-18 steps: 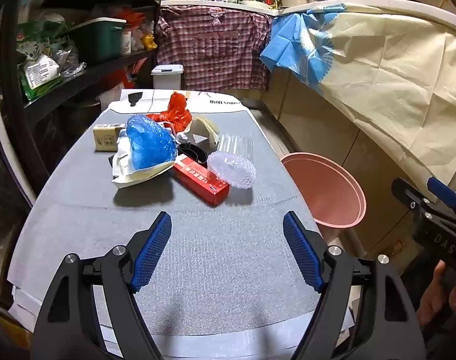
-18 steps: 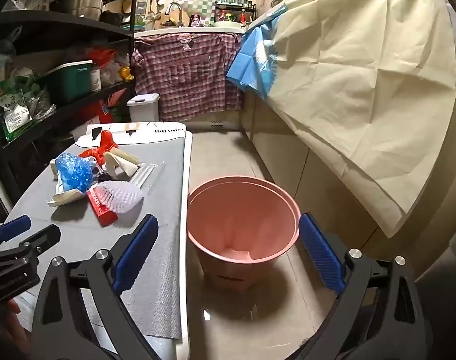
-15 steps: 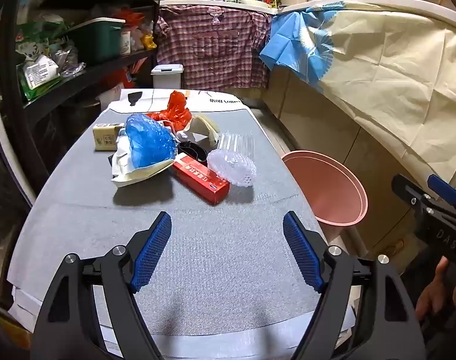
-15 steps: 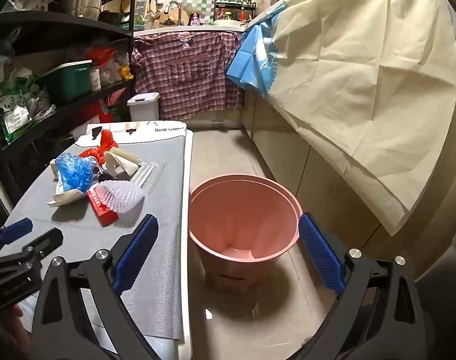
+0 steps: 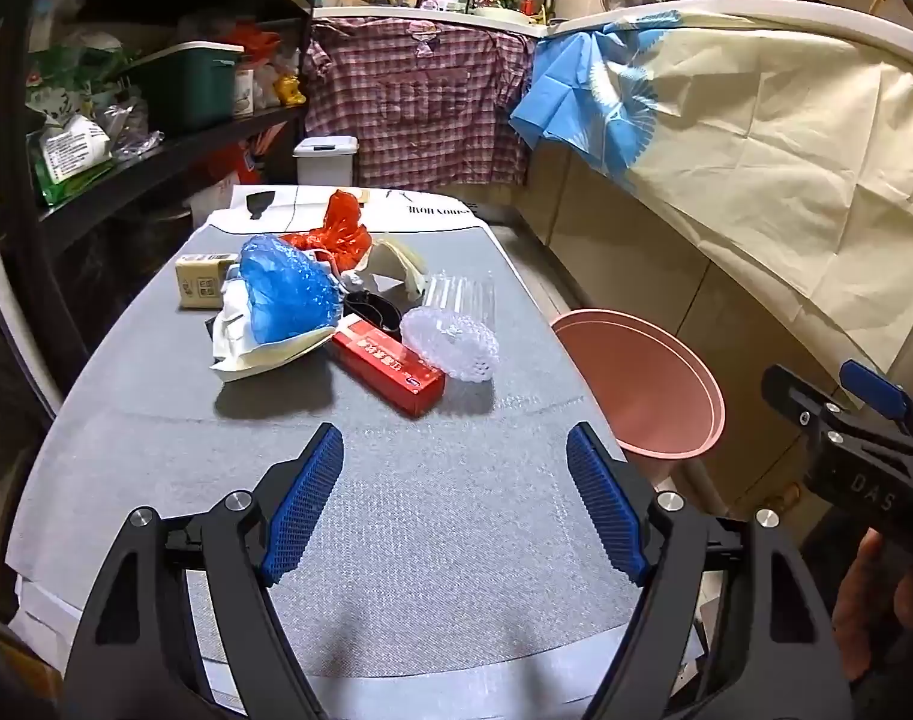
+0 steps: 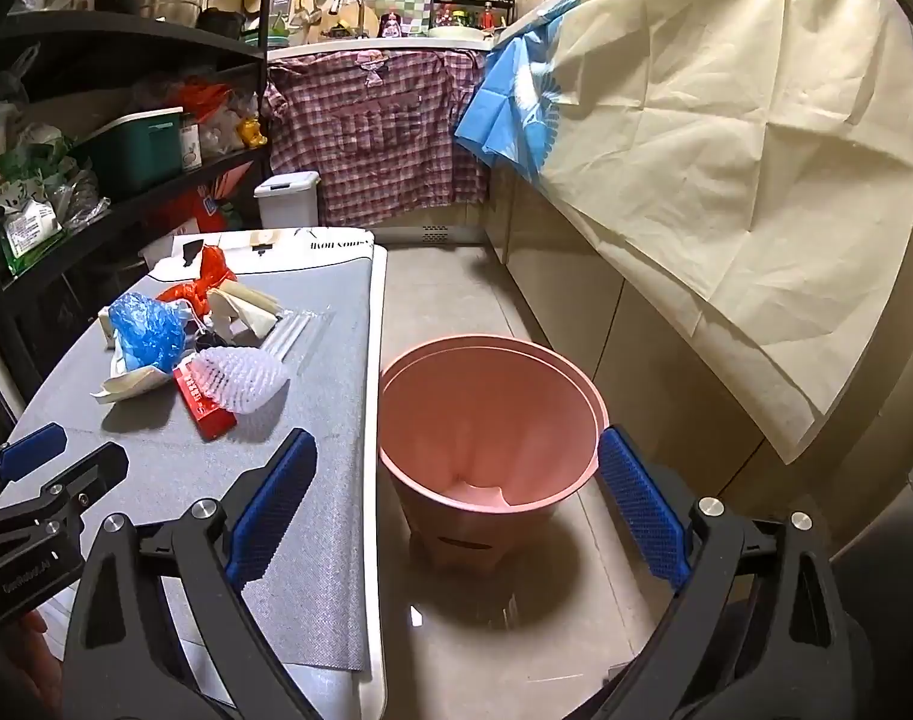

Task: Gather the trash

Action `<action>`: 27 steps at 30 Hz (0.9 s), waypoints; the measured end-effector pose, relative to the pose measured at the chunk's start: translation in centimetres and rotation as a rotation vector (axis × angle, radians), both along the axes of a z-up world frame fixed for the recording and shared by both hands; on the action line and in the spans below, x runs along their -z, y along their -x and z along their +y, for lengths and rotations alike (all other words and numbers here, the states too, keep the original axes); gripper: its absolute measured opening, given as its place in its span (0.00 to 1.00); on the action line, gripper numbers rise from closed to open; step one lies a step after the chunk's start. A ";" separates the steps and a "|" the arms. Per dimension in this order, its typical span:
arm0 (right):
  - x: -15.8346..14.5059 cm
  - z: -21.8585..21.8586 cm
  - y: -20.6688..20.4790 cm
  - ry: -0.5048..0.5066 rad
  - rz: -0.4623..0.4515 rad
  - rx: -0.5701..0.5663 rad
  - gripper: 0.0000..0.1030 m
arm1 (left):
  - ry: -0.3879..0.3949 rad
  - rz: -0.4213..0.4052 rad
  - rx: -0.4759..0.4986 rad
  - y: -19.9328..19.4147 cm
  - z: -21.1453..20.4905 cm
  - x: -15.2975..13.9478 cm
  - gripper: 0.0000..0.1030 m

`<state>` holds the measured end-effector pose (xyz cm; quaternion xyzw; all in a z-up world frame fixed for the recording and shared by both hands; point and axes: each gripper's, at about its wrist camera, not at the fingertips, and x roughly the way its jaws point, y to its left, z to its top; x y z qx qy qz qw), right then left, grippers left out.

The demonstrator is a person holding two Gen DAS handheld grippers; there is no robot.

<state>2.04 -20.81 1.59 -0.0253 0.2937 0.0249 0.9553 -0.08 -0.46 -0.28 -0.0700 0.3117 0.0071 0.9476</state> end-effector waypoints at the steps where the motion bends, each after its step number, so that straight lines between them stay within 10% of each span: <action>1: -0.1 -0.1 0.0 -0.003 -0.001 0.002 0.90 | 0.000 0.000 0.001 0.0 0.0 0.0 0.73; 27: 0.0 0.0 0.0 0.002 0.000 0.006 0.90 | -0.002 -0.004 0.010 0.1 -0.3 0.1 0.73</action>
